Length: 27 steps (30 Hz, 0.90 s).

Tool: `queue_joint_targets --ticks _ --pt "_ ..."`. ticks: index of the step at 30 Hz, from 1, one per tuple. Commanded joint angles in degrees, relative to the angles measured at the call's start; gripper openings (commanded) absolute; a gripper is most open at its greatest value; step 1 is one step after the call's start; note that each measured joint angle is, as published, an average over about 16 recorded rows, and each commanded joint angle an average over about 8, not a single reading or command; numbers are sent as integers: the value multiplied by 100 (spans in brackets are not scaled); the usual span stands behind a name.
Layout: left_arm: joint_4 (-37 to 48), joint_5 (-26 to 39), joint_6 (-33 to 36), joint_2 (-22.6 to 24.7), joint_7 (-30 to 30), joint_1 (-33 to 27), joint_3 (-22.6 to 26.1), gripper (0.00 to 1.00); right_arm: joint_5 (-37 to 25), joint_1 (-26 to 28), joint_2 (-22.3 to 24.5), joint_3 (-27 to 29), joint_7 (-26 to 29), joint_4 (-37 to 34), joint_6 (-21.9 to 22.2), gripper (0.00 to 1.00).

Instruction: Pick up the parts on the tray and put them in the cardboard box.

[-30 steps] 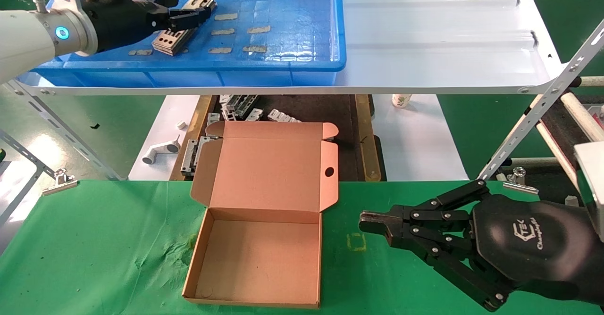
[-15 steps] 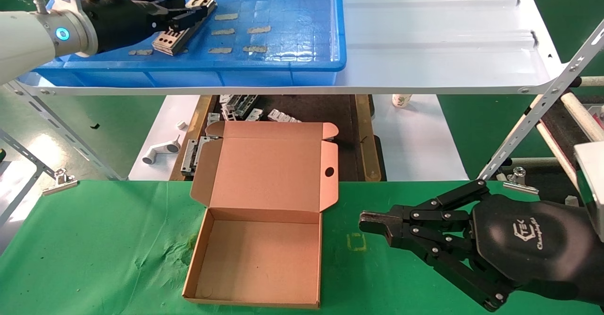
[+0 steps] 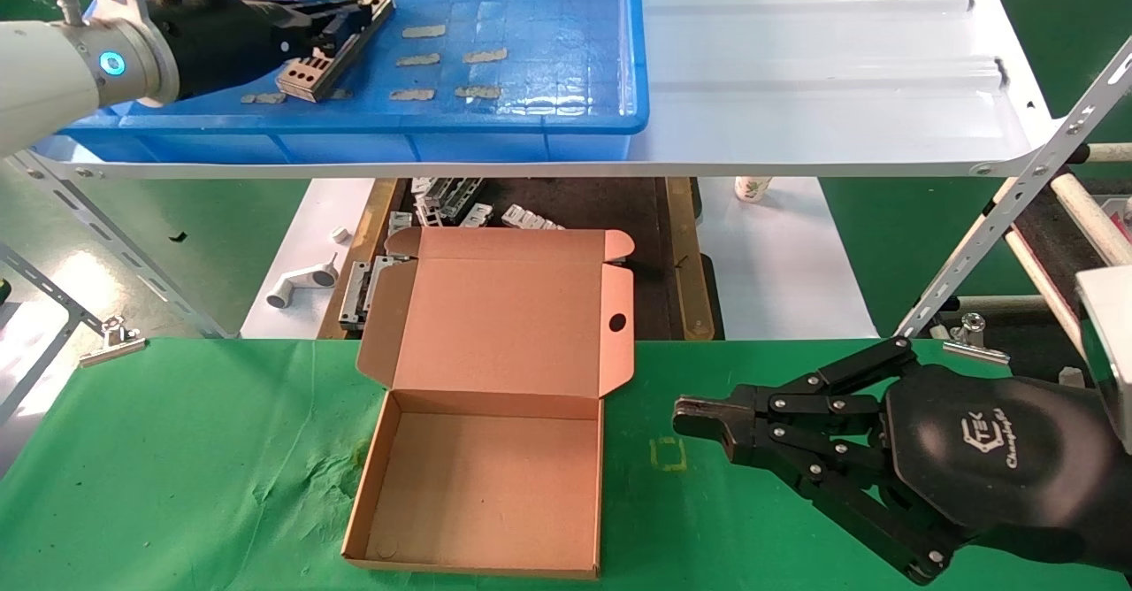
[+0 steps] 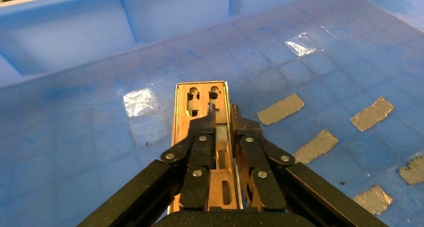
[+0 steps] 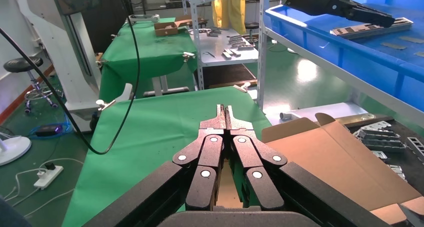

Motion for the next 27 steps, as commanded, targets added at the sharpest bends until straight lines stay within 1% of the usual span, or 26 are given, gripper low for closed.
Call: queue_joint_targets --ticks 1,7,8,15,16,27 --pt "-4 -6 2 -5 0 -9 -4 0 0 0 0 0 0 0 0 0" --pt "-10 -26 25 -13 8 -14 -19 0 0 0 0 0 0 0 0 0" --pt "-11 -28 29 -17 11 -15 -20 8 0 0 0 0 0 0 0 0" --pt "6 -74 80 -62 -24 -39 -53 96 0 0 0 0 0 0 0 0" --pt "12 -84 98 -70 -41 -46 -60 100 0 0 0 0 0 0 0 0" --pt "99 -109 204 -146 -294 -113 -76 100 0 0 0 0 0 0 0 0"
